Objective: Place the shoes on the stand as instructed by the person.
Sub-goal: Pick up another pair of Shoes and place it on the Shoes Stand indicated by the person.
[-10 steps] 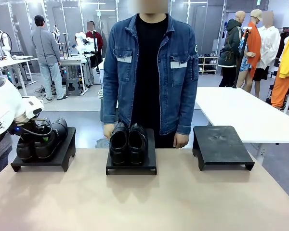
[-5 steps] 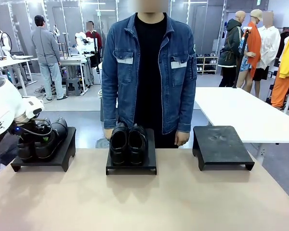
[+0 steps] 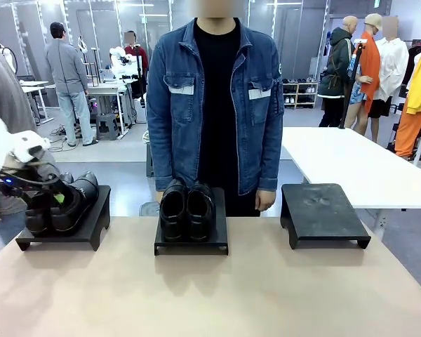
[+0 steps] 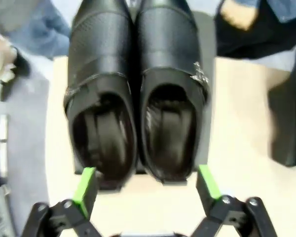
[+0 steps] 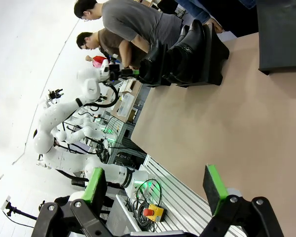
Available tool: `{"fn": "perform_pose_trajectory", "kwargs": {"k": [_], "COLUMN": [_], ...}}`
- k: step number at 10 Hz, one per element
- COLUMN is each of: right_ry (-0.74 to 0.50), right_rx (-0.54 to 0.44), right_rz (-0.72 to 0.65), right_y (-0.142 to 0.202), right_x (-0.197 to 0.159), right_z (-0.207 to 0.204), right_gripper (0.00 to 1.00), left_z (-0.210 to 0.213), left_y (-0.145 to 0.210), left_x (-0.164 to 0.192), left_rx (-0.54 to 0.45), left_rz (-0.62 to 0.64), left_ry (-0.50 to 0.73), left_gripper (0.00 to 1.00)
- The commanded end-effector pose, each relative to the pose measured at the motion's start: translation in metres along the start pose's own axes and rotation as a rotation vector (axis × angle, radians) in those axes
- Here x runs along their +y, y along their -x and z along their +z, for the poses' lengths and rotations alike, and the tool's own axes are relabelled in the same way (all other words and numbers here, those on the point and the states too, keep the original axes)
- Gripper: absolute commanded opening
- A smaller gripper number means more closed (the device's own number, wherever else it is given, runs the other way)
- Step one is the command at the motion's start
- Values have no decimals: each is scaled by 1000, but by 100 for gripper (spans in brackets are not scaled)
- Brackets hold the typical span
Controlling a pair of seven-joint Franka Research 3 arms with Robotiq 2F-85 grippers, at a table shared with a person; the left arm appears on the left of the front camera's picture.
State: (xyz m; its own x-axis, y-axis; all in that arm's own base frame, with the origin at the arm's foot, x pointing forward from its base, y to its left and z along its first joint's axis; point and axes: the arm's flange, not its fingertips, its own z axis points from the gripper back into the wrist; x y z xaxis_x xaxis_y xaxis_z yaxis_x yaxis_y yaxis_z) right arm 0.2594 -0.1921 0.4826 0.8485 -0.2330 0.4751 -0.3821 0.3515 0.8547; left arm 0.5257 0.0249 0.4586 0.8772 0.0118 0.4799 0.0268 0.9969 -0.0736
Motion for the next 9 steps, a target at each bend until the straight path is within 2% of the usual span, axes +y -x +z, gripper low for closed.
{"fn": "perform_pose_trajectory", "kwargs": {"k": [1,2,4,7,9], "right_ry": [-11,-11,-11,-11,-11], "right_rx": [-8,-8,-8,-8,-8], "right_rz": [20,20,20,20,20], "right_y": [0,0,0,0,0], "right_x": [0,0,0,0,0], "right_z": [1,1,1,1,1], "right_gripper": [100,100,100,100,100], "left_z": [62,84,118,104,80], "left_y": [19,32,67,122,157], "left_x": [50,71,117,169,184], "left_rx": [66,79,106,129,55], "left_rz": [-10,-19,-41,-69,-39], "left_ry": [143,216,492,887,1051], "left_gripper": [100,100,100,100,100]}}
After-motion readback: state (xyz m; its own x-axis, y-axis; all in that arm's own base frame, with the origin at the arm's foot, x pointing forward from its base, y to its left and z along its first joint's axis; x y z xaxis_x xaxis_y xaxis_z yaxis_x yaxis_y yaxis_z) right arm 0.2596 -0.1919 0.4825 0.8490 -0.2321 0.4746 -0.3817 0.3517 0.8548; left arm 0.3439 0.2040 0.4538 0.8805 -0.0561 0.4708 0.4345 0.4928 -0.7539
